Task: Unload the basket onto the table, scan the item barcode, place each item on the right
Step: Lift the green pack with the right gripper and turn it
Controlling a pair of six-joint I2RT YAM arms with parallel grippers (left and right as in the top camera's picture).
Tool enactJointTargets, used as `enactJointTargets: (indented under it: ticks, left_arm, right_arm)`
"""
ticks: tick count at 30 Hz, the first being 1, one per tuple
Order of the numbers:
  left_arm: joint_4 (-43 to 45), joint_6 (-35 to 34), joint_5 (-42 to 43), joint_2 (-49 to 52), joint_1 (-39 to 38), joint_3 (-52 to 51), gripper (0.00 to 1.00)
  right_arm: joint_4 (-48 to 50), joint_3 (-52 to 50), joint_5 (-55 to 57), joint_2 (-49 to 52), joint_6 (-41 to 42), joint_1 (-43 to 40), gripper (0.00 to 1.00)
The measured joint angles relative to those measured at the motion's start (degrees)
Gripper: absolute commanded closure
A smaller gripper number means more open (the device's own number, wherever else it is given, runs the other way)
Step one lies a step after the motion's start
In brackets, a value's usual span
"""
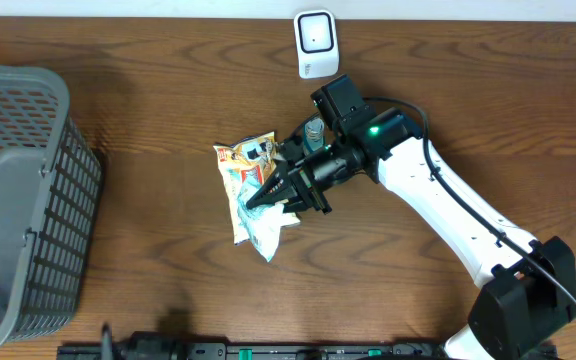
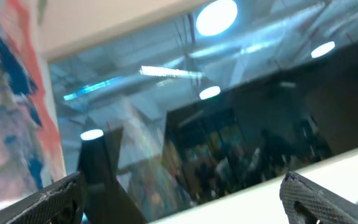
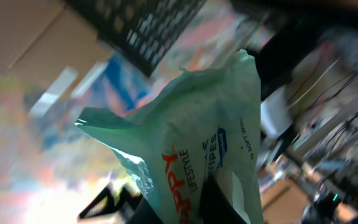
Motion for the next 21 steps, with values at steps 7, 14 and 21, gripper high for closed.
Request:
enactJointTargets:
  ticks: [7, 14, 21]
  left_arm:
    - [-3.85, 0.00, 0.02, 0.00, 0.00, -6.84, 0.02]
    - [-4.02, -1.27, 0.02, 0.00, -0.02, -11.74, 0.02]
    - [-3.43, -6.45, 0.02, 0.00, 0.00, -14.14, 0.02]
  right_arm:
    - [-3.19, 0.00, 17.38, 0.00, -6.38, 0.74, 0.99]
    - [-15.15, 0.00, 35.74, 0.00, -20.20, 1.11, 0.99]
    - [-25.57, 0.02, 58.38, 0.00, -22.16, 6.03, 0.99]
